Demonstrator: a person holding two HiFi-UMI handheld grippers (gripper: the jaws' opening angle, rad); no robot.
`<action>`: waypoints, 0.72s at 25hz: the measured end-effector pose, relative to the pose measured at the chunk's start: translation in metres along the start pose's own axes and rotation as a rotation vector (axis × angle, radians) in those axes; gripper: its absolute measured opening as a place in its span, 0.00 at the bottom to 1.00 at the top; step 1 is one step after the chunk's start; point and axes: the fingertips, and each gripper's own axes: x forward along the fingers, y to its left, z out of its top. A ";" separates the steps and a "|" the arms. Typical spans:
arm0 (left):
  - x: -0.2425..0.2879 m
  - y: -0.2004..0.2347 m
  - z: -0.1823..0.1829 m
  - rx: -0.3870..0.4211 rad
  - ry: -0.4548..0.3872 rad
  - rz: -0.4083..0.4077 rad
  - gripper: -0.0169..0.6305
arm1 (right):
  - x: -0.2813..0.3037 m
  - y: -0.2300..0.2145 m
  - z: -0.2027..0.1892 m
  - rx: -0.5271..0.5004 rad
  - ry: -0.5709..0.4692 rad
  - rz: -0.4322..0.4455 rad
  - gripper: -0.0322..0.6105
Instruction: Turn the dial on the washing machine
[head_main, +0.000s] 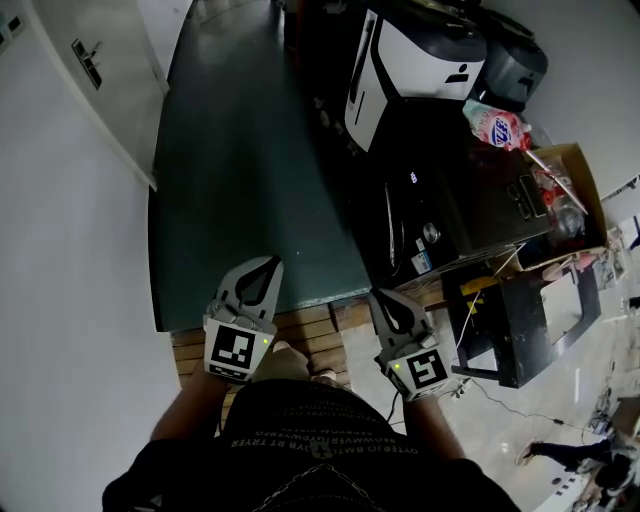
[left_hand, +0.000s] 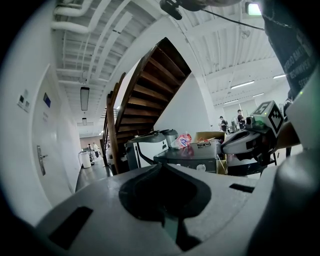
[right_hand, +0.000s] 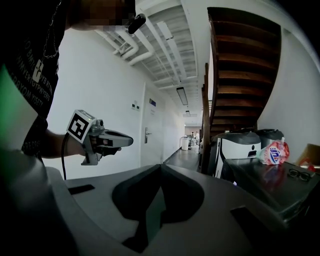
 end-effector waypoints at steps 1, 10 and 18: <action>0.002 -0.010 -0.004 0.000 0.000 -0.006 0.04 | -0.008 -0.003 -0.009 0.004 0.003 -0.009 0.05; 0.021 -0.120 -0.018 -0.034 0.003 -0.112 0.04 | -0.111 -0.041 -0.067 0.046 0.019 -0.143 0.05; 0.033 -0.155 0.005 0.041 -0.026 -0.200 0.04 | -0.149 -0.067 -0.072 0.091 -0.007 -0.259 0.05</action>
